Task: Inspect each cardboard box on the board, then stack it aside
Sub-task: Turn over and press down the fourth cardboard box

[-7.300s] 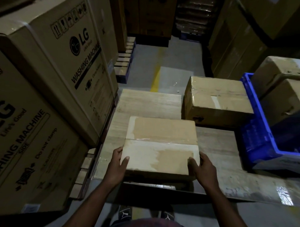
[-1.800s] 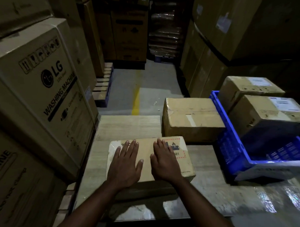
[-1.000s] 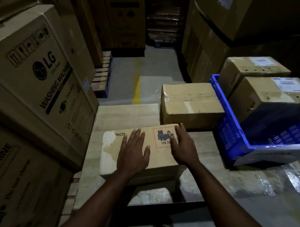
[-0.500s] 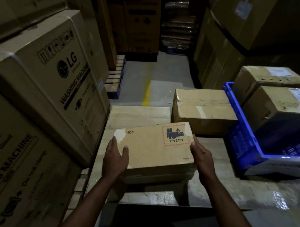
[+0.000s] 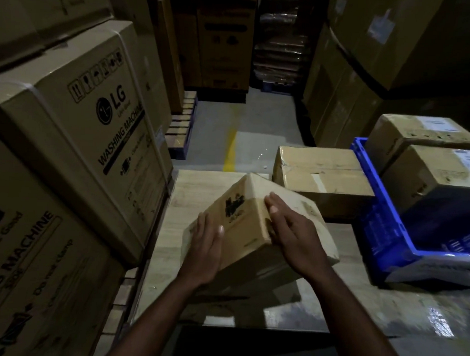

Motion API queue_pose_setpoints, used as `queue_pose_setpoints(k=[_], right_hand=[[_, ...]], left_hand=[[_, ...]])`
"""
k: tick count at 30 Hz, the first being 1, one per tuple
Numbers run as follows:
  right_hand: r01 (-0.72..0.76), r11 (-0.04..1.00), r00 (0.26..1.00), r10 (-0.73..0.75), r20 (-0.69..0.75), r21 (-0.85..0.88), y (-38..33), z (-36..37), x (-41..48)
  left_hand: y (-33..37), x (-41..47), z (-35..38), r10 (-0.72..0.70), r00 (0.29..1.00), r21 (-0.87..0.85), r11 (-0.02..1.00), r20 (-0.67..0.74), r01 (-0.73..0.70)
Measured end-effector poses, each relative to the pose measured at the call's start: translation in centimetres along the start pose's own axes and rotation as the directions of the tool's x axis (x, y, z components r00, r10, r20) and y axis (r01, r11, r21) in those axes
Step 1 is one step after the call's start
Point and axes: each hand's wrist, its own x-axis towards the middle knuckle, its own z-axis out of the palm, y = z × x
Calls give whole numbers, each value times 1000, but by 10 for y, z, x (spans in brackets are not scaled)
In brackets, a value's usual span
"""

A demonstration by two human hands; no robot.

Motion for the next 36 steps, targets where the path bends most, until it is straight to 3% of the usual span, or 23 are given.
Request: queue_pose_setpoints(k=[2,6,8,10,12,20,25,27,31,36], right_hand=[[24,992,998,-32,-60,-126,12,4,5],[-266,900,963,230,-142,-347,46,-5,18],[-334,898,942,325,-79,-286,53,-4,16],[-363,929,932,361,-31,-78,51,5,11],[-340,940,939,339,-63,-9,48,14,9],[-212,959,971,185,-151,-187,47,22,7],[-217,950,968,181,-172,-225,53,22,24],[-212,937,969,166,-181,-278,52,25,31],[-17,783,993,-58,-101,-621,52,32,28],[386,689,922,-273,274,-613,26,52,39]], left_hand=[[24,-3,-17,133,991,-61,989,-15,-133],[25,-1,-46,190,978,-94,976,-86,-198],[12,-1,-54,172,984,-98,980,-43,-175],[2,1,-62,175,985,-94,980,-5,-175],[-5,2,-67,207,978,-58,977,-13,-207],[-30,2,-41,197,979,16,980,-60,-196],[-20,26,-39,169,984,127,979,-55,-161],[-16,29,-42,143,989,257,958,-41,-128],[-10,21,-41,273,960,578,795,-68,-185],[1,19,-44,350,936,671,685,37,-282]])
